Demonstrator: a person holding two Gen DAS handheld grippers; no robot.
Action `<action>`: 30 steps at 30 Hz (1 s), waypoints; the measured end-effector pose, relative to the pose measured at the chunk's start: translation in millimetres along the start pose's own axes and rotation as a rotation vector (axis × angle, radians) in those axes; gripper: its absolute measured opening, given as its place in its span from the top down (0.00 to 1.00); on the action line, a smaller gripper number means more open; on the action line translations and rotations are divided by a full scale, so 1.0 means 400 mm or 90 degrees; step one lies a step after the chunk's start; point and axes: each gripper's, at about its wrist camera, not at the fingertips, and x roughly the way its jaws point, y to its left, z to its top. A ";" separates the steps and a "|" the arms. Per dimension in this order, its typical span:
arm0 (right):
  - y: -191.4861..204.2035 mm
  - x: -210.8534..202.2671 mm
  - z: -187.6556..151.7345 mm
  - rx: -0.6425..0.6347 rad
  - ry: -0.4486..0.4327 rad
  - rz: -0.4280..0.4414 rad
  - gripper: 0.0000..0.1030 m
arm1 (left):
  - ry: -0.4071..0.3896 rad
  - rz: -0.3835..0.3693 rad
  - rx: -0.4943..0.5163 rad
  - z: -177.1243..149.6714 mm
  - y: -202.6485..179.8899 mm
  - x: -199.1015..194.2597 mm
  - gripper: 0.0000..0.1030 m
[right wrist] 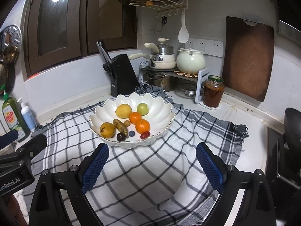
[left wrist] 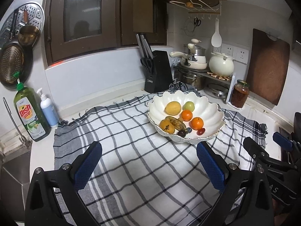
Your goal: Organize fruits
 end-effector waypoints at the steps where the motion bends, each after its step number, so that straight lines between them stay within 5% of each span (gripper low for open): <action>1: -0.002 -0.003 -0.003 0.001 0.001 0.000 0.08 | 0.001 -0.001 0.001 -0.003 -0.001 -0.003 0.01; 30: 0.000 -0.031 -0.031 -0.005 -0.001 -0.007 0.08 | 0.001 0.002 -0.015 -0.038 0.017 -0.030 0.01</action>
